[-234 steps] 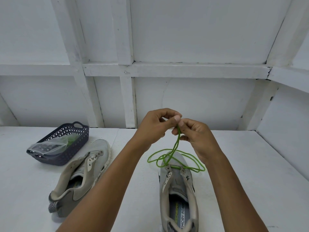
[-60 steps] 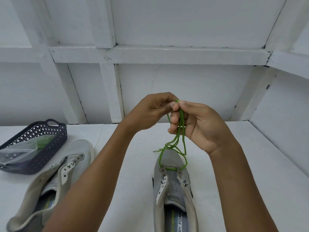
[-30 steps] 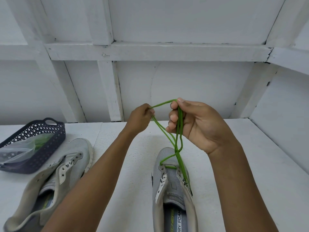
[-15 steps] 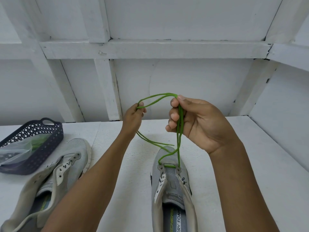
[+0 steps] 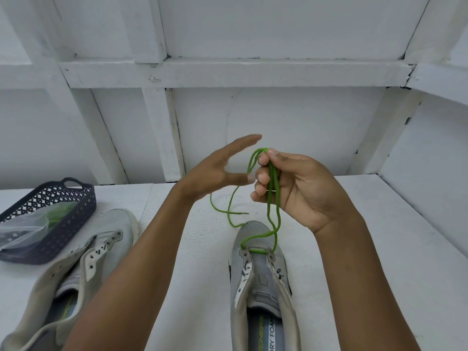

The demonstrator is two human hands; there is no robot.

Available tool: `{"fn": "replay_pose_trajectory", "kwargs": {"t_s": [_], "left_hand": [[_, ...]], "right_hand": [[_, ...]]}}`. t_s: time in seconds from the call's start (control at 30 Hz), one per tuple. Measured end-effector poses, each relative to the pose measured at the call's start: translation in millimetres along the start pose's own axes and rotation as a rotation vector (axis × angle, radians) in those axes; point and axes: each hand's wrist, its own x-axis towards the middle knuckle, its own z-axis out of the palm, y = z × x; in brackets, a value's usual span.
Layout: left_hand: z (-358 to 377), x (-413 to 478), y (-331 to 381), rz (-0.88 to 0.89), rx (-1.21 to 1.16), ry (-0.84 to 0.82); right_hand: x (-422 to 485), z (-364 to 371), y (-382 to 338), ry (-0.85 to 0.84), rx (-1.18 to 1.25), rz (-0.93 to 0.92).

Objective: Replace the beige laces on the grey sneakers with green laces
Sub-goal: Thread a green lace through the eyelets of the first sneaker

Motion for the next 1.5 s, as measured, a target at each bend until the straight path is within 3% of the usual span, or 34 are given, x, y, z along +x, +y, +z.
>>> {"fn": "replay_pose_trajectory", "kwargs": {"t_s": [0.1,0.3,0.5,0.8,0.97,1.27,1.5], "left_hand": [[1.6,-4.5,29.3,0.110,-0.042,-0.079],[5.3,-3.7,43.6,0.099,-0.030,-0.109],[4.1,5.9,22.5,0.050,-0.001,0.028],[15.9,5.9,-12.0,-0.045,0.059,0.043],[23.0,2.5,-12.5,-0.130,0.136,-0.034],[9.3,3.1,11.9,0.079,-0.005,-0.131],[19.8,5.4,-1.7,0.102,-0.012,0.017]], "right_hand": [[1.4,-0.5,2.4,0.008,-0.006,0.010],[2.2,-1.5,3.1,0.015,-0.013,0.017],[0.7,-0.6,8.0,0.022,-0.042,0.021],[-0.2,-6.1,17.3,0.088,-0.145,0.061],[-0.5,-7.9,21.6,0.111,-0.145,0.078],[1.0,-11.9,21.6,0.165,-0.120,0.064],[1.1,-9.5,24.8,0.200,-0.120,0.101]]}}
